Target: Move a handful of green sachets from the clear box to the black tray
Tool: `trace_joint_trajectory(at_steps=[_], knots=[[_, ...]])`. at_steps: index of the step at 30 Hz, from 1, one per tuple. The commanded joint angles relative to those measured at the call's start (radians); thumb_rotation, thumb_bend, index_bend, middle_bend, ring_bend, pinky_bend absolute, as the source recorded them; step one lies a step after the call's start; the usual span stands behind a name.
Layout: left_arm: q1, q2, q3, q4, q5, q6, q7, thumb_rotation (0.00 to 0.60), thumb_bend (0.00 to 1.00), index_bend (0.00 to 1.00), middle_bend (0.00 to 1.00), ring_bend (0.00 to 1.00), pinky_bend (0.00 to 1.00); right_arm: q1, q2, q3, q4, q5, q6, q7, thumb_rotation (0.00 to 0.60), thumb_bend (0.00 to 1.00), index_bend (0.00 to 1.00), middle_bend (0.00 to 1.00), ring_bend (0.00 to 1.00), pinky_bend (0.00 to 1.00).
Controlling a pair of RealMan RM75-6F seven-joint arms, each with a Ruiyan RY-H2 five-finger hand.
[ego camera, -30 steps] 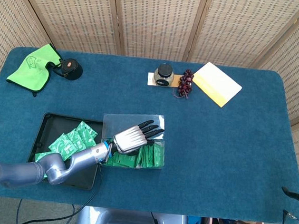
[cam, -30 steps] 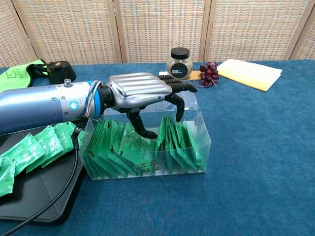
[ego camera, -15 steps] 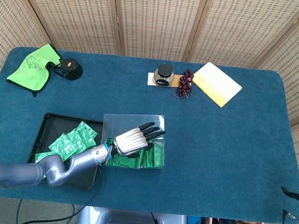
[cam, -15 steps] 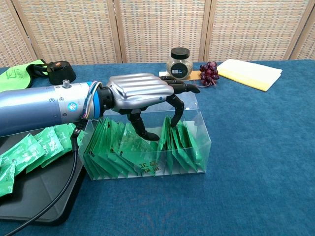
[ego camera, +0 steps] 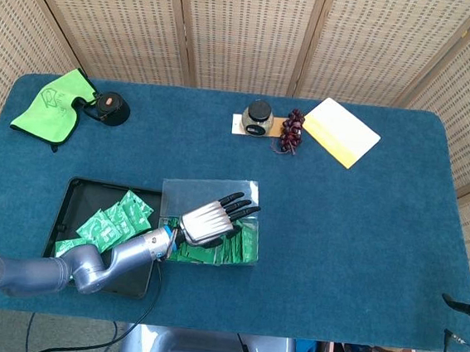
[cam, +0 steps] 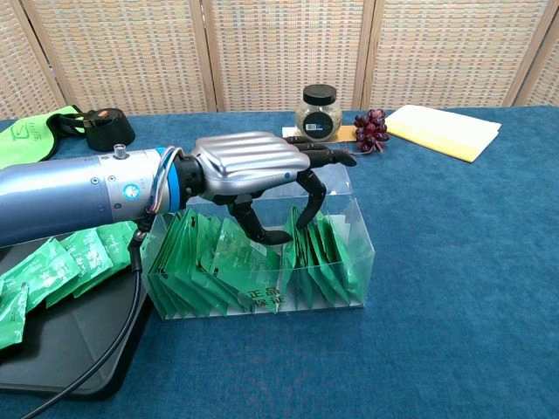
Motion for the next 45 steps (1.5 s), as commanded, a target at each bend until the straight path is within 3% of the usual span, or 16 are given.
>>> trace_joint_trajectory(at_steps=[1,14,23,45], knots=[[0.001,0.002,0.002,0.0,0.002,0.003,-0.001,0.6,0.4,0.58,0.0,0.0,0.0,0.0,0.0,0.0,-0.001,0.0,0.001,0.0,0.6,0.0,0.0,0.0,0.0,0.0],[0.001,0.002,0.008,0.002,-0.002,-0.004,0.003,0.6,0.45,0.6,0.0,0.0,0.0,0.001,0.0,-0.001,-0.002,0.002,-0.001,-0.004,0.6,0.0,0.0,0.0,0.0,0.0],[0.003,0.0,0.006,0.005,-0.009,-0.002,0.002,0.6,0.5,0.72,0.0,0.0,0.0,0.001,0.0,-0.001,-0.002,0.003,-0.001,-0.004,0.6,0.0,0.0,0.0,0.0,0.0],[0.036,0.17,-0.043,-0.18,-0.035,0.071,-0.018,0.6,0.51,0.73,0.0,0.0,0.0,-0.002,0.001,-0.005,-0.014,-0.011,0.013,-0.008,0.6,0.0,0.0,0.0,0.0,0.0]])
